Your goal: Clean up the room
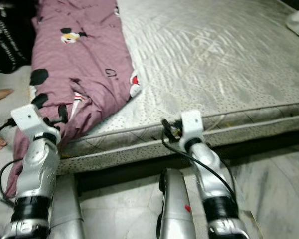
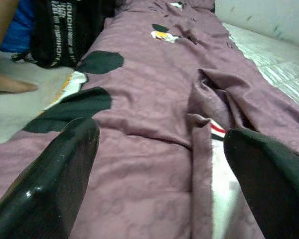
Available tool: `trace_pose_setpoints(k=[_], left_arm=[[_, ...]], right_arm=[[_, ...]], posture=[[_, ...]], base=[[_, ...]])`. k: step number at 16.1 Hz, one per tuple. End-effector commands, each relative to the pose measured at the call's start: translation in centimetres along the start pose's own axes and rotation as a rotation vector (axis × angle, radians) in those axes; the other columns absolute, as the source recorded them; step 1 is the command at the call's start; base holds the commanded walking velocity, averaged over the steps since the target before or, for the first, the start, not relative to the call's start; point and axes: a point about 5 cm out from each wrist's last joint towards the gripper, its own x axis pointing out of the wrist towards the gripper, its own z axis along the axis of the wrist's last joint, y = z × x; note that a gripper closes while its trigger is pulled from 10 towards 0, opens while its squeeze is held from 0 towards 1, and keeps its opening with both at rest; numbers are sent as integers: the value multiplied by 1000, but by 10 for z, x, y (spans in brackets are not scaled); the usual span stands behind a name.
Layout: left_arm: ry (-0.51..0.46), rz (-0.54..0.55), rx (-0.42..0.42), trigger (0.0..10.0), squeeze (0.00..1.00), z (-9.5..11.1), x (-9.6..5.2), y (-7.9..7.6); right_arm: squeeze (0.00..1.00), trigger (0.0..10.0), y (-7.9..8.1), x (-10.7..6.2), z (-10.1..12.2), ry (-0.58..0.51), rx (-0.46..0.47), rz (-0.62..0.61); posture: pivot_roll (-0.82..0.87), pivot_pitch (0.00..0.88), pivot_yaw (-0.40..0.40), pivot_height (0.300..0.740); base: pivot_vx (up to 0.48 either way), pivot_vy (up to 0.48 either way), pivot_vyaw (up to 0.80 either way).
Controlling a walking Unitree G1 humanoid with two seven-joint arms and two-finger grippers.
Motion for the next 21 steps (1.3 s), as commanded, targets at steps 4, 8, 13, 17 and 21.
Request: trace_pose_setpoints(k=[4,8,13,17,21], left_arm=[[172,108,42,10000,0,-19,20,15],[247,28,64,10000,0,-23,37,-1],[331,-255,206,10000,0,-38,37,-58],[438,-579,355,10000,0,-77,2,-109],[402,-912,608,10000,0,-91,-29,-140]], right_arm=[[0,10000,-5,-13,7,-2,-28,-14],[0,10000,-11,-21,5,18,-45,-27],[0,10000,-6,-19,6,29,-54,-18],[0,10000,-4,-17,6,32,-47,-24],[0,10000,-2,-15,6,29,-44,-26]], posture=[[-86,142,-58,490],[-110,134,-66,490],[-103,111,-64,490],[-99,97,-56,490],[-83,84,-50,490]], base=[[0,0,0],[0,0,0],[0,0,0],[0,0,0],[0,0,0]])
